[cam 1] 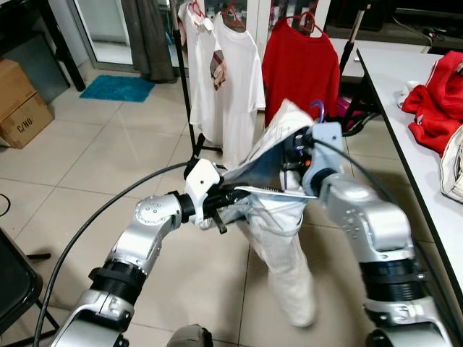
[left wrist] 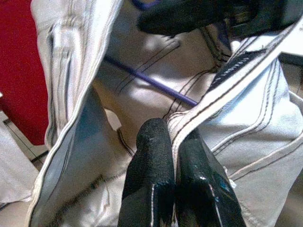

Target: Hang hanger

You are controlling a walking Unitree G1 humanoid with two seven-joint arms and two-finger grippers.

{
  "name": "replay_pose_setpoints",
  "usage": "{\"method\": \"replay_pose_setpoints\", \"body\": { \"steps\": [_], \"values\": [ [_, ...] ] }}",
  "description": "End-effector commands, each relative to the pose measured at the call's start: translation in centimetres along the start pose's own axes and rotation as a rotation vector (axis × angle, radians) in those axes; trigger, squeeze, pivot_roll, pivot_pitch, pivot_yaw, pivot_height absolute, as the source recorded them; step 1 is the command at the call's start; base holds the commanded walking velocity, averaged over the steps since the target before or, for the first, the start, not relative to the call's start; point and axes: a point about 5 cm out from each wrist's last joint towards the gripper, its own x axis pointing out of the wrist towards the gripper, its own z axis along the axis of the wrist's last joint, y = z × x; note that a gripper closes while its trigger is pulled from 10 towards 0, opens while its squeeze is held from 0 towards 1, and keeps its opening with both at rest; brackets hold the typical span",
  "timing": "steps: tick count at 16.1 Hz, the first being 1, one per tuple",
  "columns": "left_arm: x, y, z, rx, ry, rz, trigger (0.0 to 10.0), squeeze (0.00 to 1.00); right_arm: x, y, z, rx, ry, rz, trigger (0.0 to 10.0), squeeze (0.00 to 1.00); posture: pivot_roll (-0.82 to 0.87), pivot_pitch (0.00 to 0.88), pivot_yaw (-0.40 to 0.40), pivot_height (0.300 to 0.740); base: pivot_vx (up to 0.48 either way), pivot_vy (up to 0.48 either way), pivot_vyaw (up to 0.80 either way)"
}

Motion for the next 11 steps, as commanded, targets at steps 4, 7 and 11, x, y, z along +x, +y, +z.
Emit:
{"method": "replay_pose_setpoints", "body": {
  "steps": [4,7,11],
  "values": [
    [-3.2,2.4,-4.2,-0.139,0.153,0.248,0.0,0.0,-1.8,-5.0,0.8,-0.003,-0.009,-0.147,10.0,0.0,0.04,0.0,0.032,0.74,0.0,0.0,0.0],
    [-3.2,2.1,-6.9,-0.228,0.265,0.338,0.0,0.0,-2.5,-5.5,2.1,0.05,-0.043,-0.116,10.0,0.0,0.04,0.0,0.029,0.74,0.0,0.0,0.0],
    [-3.3,1.7,-9.1,-0.277,0.345,0.459,0.0,0.0,-3.3,-6.1,3.6,0.113,-0.098,-0.105,10.0,0.0,0.04,0.0,0.034,0.74,0.0,0.0,0.0]
  ]
}}
